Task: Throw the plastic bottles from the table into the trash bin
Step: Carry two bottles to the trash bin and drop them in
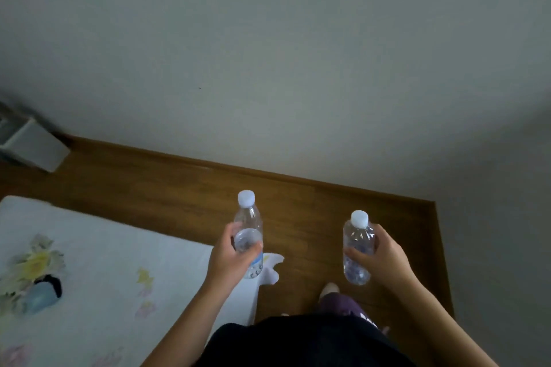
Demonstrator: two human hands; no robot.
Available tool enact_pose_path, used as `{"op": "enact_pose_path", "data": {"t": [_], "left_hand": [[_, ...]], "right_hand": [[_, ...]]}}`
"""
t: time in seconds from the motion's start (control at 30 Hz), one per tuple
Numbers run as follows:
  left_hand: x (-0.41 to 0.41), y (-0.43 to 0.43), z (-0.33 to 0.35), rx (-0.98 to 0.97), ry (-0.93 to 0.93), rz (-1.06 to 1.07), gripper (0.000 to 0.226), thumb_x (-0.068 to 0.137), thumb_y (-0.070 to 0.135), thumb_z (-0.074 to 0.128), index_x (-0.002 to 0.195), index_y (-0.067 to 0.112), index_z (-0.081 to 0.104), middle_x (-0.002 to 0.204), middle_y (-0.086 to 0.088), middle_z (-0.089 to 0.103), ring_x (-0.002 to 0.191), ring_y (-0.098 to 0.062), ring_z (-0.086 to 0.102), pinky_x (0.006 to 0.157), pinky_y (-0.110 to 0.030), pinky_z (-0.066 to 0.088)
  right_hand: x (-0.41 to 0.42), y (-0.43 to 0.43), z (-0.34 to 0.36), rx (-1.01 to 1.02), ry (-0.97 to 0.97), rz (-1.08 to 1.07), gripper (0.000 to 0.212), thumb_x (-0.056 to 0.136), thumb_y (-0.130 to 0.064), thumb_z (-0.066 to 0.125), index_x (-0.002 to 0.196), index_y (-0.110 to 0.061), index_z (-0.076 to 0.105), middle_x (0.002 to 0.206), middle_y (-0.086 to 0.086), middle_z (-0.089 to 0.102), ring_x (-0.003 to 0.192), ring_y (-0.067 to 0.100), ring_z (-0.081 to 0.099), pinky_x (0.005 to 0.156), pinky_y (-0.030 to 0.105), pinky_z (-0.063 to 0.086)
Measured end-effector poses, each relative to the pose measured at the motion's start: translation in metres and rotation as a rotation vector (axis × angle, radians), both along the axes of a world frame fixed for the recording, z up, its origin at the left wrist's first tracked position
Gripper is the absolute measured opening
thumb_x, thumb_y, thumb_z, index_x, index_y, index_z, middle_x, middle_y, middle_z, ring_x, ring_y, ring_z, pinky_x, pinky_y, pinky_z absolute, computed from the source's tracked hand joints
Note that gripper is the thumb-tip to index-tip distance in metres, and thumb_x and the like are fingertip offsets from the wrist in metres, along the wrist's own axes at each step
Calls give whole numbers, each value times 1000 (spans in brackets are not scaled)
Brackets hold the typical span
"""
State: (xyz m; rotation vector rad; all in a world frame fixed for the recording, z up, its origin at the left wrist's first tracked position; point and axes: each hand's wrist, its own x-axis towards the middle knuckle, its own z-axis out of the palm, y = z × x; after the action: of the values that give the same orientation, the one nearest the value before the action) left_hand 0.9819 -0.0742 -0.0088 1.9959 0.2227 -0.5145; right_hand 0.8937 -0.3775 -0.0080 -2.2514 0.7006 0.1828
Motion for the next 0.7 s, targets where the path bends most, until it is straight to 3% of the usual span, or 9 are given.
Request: {"op": "enact_pose_path", "data": {"t": [0.1, 0.27, 0.4, 0.47, 0.57, 0.63, 0.7], "left_hand": [[48, -19, -13, -11, 46, 8, 55, 80, 36, 79, 126, 35, 49, 110, 15, 61, 96, -6, 62, 72, -23, 54], [125, -34, -31, -18, 130, 186, 55, 82, 29, 79, 126, 34, 46, 109, 11, 58, 93, -6, 60, 63, -22, 50], [165, -31, -40, 29, 146, 374, 56, 81, 24, 80, 126, 21, 48, 112, -2, 61, 103, -22, 64, 74, -31, 51], [176, -24, -43, 89, 131, 461, 52, 79, 26, 81, 119, 16, 49, 104, -3, 62, 101, -28, 65, 74, -34, 50], [173, -6, -39, 148, 118, 631, 63, 65, 52, 77, 110, 16, 52, 96, 0, 63, 90, -23, 65, 67, -31, 48], [162, 8, -34, 161, 118, 781, 73, 59, 59, 72, 117, 20, 52, 103, 1, 63, 92, -20, 64, 77, -35, 51], [153, 20, -29, 163, 120, 935, 74, 64, 52, 76, 125, 18, 51, 111, -2, 62, 99, -24, 63, 85, -37, 51]], "right_hand": [[44, -32, -15, -1, 34, -20, 62, 70, -36, 85, 122, -20, 55, 100, -11, 65, 85, 6, 64, 72, 26, 55], [145, -79, -33, -7, 73, 46, 66, 72, -37, 84, 127, -16, 54, 100, -11, 61, 84, 7, 62, 67, 20, 48], [251, -94, -33, 15, 109, 213, 59, 75, -38, 82, 122, -17, 54, 100, -6, 64, 87, 12, 63, 71, 26, 50], [309, -86, -31, 31, 153, 349, 57, 73, -44, 81, 117, -21, 52, 100, -3, 64, 88, 16, 63, 72, 32, 52], [393, -55, -27, 87, 143, 509, 60, 65, -53, 78, 112, -24, 55, 99, -3, 67, 90, 19, 66, 80, 41, 55], [442, -17, -19, 110, 126, 630, 56, 71, -47, 80, 116, -24, 56, 102, -2, 67, 94, 20, 66, 83, 39, 54], [482, 29, -11, 136, 106, 762, 56, 75, -41, 80, 121, -21, 55, 108, -1, 65, 98, 20, 63, 83, 35, 51]]}}
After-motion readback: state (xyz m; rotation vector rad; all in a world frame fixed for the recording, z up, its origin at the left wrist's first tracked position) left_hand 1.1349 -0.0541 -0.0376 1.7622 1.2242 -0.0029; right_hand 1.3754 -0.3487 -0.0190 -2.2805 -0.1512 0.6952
